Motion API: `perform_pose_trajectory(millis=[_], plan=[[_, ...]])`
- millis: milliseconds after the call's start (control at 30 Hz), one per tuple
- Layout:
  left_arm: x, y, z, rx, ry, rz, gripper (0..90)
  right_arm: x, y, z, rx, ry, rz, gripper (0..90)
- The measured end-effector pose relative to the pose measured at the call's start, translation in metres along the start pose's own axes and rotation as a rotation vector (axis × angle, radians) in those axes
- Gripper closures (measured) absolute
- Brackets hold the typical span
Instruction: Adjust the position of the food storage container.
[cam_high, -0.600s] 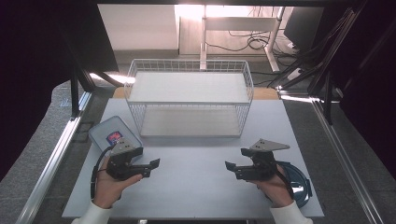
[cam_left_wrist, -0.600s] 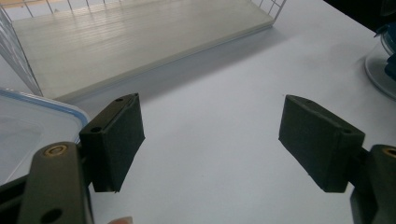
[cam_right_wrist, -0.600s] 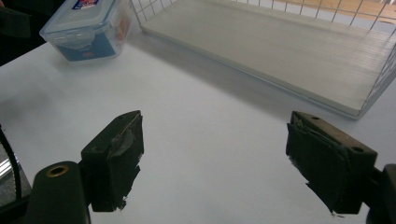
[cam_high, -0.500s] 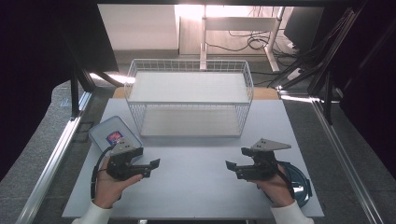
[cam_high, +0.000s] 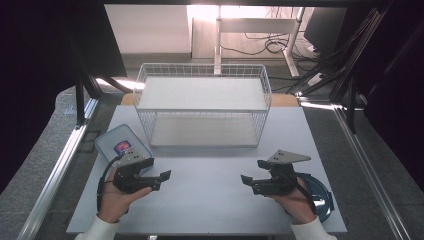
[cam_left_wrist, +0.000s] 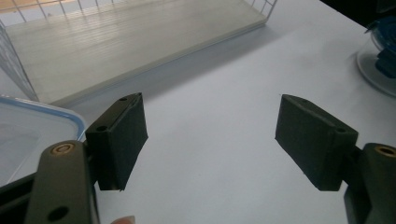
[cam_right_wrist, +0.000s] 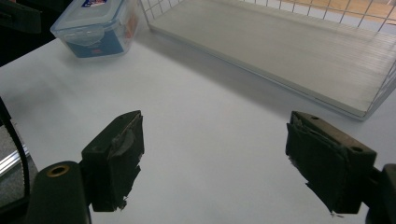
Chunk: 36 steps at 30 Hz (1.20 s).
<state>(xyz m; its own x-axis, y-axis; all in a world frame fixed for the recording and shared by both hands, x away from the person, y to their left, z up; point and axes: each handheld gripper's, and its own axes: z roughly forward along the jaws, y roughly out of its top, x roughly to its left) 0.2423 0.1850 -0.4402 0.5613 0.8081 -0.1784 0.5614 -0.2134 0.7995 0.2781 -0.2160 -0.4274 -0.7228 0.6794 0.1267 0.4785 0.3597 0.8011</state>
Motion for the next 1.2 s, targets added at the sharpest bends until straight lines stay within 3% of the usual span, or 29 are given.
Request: perform_pose_trajectory(millis=[267, 600, 800, 967, 1067, 1200], plan=[[-0.002, 0.001, -0.003, -0.001, -0.003, 0.002, 25.0, 0.003, 0.000, -0.001, -0.001, -0.001, 0.003, 19.3], [0.002, -0.001, -0.001, 0.013, 0.007, 0.001, 24.8, -0.004, -0.001, -0.001, -0.002, -0.012, 0.025, 19.2], [0.011, 0.009, -0.015, -0.009, 0.019, -0.009, 24.9, -0.006, -0.002, -0.002, -0.005, -0.020, 0.038, 18.4], [0.030, 0.025, -0.028, -0.003, 0.024, -0.011, 25.3, -0.008, -0.002, -0.004, -0.006, -0.025, 0.049, 18.4], [0.050, 0.032, -0.036, -0.014, 0.048, -0.015, 29.6, -0.009, -0.002, -0.006, -0.011, -0.028, 0.049, 18.4], [0.081, 0.036, -0.040, -0.011, 0.079, -0.049, 33.5, -0.009, -0.001, -0.007, -0.013, -0.033, 0.052, 18.4]])
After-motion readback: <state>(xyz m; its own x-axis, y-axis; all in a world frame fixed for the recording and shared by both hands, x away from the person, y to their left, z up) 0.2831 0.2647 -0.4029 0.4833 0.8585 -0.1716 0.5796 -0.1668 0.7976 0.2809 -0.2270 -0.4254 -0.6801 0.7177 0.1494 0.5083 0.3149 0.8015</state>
